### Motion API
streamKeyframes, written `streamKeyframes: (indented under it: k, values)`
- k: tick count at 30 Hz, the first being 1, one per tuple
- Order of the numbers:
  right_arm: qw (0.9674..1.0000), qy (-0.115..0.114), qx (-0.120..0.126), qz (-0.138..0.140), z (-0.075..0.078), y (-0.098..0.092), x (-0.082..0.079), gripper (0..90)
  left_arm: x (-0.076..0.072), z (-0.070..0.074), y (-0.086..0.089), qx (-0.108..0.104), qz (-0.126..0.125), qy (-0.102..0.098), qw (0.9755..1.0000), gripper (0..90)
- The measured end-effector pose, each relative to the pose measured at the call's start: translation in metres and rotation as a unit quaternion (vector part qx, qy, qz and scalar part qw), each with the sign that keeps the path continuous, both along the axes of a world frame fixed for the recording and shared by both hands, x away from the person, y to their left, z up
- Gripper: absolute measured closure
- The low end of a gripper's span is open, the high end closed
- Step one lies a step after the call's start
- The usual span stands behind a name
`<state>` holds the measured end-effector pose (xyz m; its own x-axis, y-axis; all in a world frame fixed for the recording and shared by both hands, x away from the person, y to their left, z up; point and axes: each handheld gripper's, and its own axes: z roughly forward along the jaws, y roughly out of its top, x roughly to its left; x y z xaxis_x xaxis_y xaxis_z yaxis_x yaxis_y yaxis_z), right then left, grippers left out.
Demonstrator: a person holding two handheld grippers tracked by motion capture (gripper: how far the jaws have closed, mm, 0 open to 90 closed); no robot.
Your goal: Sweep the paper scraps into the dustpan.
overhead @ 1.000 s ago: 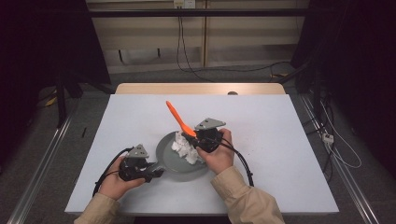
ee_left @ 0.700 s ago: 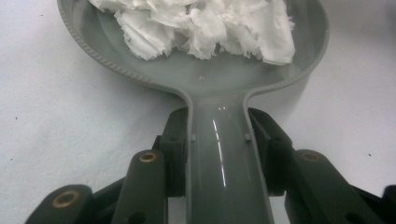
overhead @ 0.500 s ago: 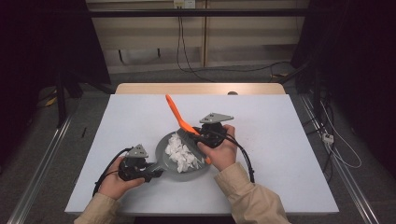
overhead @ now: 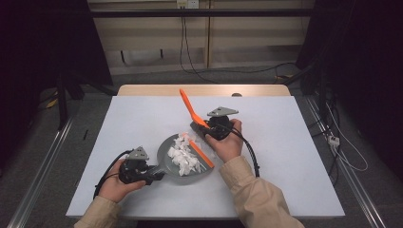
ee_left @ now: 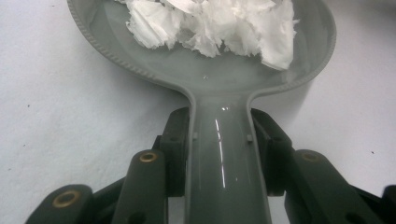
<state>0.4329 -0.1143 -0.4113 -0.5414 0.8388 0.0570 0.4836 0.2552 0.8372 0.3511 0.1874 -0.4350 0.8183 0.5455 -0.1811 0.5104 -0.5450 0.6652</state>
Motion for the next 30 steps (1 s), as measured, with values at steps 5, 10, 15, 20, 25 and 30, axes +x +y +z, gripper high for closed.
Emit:
streamKeyframes:
  k: [5, 10, 15, 20, 25, 30]
  values:
    - [1.0, -0.002, -0.008, 0.004, -0.011, 0.006, 0.009, 71.6, 0.001, 0.0, 0.007, 0.002, 0.003, 0.004, 1.0, 62.1]
    - [0.9981, -0.008, -0.039, 0.047, -0.008, 0.023, -0.004, 71.6, 0.002, -0.002, 0.006, 0.004, 0.006, 0.007, 1.0, 62.0]
    - [0.9968, -0.009, -0.028, 0.074, -0.006, 0.032, -0.019, 71.6, 0.002, -0.003, 0.005, 0.006, 0.008, 0.01, 0.9999, 62.0]
    - [0.9943, 0.006, 0.007, 0.106, 0.004, 0.034, -0.03, 71.6, 0.002, -0.003, 0.003, 0.007, 0.011, 0.006, 0.9999, 62.1]
    - [0.9922, 0.002, 0.013, 0.124, 0.013, 0.035, -0.037, 71.6, 0.003, -0.005, 0.002, 0.01, 0.008, 0.007, 0.9999, 62.0]
    - [0.9925, 0.004, 0.026, 0.119, 0.021, 0.026, -0.037, 71.6, 0.004, -0.007, 0.003, 0.004, 0.009, 0.004, 0.9999, 61.8]
